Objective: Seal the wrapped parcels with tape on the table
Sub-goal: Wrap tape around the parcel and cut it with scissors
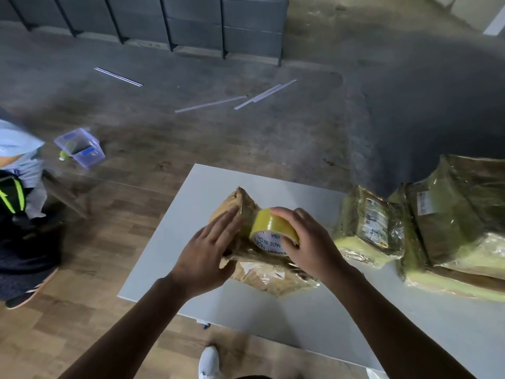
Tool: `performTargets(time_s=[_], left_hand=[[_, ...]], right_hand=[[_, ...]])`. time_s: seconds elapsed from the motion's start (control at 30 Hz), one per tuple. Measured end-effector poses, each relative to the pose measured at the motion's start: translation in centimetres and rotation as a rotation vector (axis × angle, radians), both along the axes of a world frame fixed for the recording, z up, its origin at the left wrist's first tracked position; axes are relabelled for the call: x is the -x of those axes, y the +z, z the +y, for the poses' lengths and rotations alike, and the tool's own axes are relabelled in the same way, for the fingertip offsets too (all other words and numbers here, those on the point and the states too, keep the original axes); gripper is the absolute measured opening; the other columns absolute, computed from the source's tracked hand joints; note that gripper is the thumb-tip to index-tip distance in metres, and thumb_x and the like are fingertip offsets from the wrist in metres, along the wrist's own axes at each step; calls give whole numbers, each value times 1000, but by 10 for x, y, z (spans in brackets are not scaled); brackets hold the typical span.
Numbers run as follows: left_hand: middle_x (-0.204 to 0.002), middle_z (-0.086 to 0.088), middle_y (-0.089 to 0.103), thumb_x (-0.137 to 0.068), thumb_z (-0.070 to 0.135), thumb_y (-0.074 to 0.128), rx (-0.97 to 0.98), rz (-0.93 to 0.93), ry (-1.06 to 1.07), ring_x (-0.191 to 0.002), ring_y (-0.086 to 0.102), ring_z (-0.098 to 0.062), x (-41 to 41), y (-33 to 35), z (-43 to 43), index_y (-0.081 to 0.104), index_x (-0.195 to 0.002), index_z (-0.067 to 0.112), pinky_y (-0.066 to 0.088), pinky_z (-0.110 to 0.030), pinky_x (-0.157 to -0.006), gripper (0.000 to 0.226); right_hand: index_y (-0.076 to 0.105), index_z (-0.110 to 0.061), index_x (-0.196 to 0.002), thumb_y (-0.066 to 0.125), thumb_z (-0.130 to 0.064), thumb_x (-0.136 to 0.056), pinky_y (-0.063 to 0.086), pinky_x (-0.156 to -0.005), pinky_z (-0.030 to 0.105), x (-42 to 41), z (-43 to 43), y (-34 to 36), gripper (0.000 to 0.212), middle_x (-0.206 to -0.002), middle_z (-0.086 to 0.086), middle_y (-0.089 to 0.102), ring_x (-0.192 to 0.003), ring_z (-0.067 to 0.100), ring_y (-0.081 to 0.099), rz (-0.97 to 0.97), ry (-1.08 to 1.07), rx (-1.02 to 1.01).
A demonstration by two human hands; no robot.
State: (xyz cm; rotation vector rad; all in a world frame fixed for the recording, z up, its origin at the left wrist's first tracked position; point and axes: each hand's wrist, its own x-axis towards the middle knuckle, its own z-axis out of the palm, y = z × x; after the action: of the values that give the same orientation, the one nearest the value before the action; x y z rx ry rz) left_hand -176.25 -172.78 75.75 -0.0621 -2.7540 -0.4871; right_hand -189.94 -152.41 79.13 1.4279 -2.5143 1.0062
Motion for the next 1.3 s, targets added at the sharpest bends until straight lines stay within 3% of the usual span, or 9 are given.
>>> performTargets(time_s=[0.17, 0.27, 0.47, 0.57, 0.77, 0.93, 1.0, 1.1, 1.3], left_hand=[[-148, 5, 42, -69, 40, 81, 160, -101, -11, -126, 48, -28, 3, 10, -22, 34, -144, 26, 60, -39, -64, 90], [-145, 4, 47, -67, 38, 83, 206, -137, -25, -122, 53, -30, 3, 4, -37, 34, -140, 28, 60, -39, -61, 89], [-145, 2, 46, -68, 31, 84, 147, -169, -10, -123, 54, -30, -6, -19, -47, 38, -137, 27, 60, -37, -62, 83], [-143, 0, 49, -65, 33, 86, 156, -199, -6, -120, 57, -30, -2, -21, -42, 42, -134, 23, 59, -38, -68, 82], [-132, -15, 58, -53, 38, 88, 364, -314, 102, -116, 58, -36, 11, -28, -24, 58, -124, 5, 50, -54, -91, 84], [-140, -20, 50, -61, 31, 85, 360, -366, 200, -121, 52, -42, 15, -36, 0, 52, -134, 2, 49, -55, -91, 86], [-141, -20, 49, -66, 31, 83, 381, -356, 211, -121, 52, -43, 14, -36, -3, 52, -135, 1, 49, -55, -91, 81], [-142, -20, 48, -65, 30, 86, 358, -361, 226, -120, 52, -48, 12, -38, -7, 51, -135, 1, 48, -60, -92, 83], [-143, -19, 47, -65, 32, 84, 399, -409, 238, -126, 46, -50, 18, -34, 5, 52, -135, 2, 41, -66, -95, 83]], right_hand=[[42, -27, -141, 65, -9, -86, 37, -69, -1, -10, -17, 4, 62, -101, -6, 50, -87, -10, 48, -116, 148, -22], [40, -32, -143, 65, -9, -86, 35, -65, 0, -8, -26, 10, 67, -98, -7, 49, -83, -10, 47, -96, 145, -87], [48, -35, -130, 73, -22, -73, 46, -61, 26, 12, -10, 12, 63, -97, 2, 57, -76, 27, 61, 133, 140, -357], [50, -33, -131, 71, -24, -78, 39, -62, 23, 16, -7, 17, 58, -98, 2, 56, -75, 27, 59, 194, 132, -445], [39, -42, -139, 59, -19, -87, 31, -59, 10, 4, -19, -5, 60, -96, -11, 40, -70, 1, 39, -62, 147, -303], [35, -39, -140, 68, -2, -79, 27, -86, -2, -2, -13, -26, 79, -112, -1, 56, -94, 0, 48, -163, 67, -134], [35, -43, -139, 69, -8, -79, 36, -86, 5, -2, -16, -24, 78, -110, -2, 59, -94, 7, 54, -147, 67, -151], [36, -47, -135, 65, -25, -78, 53, -71, 32, 9, -7, -7, 67, -101, -3, 59, -84, 22, 62, -44, 23, -230], [41, -45, -135, 64, -31, -82, 53, -68, 34, 16, 17, 12, 59, -97, 1, 59, -80, 28, 63, 90, 18, -438]])
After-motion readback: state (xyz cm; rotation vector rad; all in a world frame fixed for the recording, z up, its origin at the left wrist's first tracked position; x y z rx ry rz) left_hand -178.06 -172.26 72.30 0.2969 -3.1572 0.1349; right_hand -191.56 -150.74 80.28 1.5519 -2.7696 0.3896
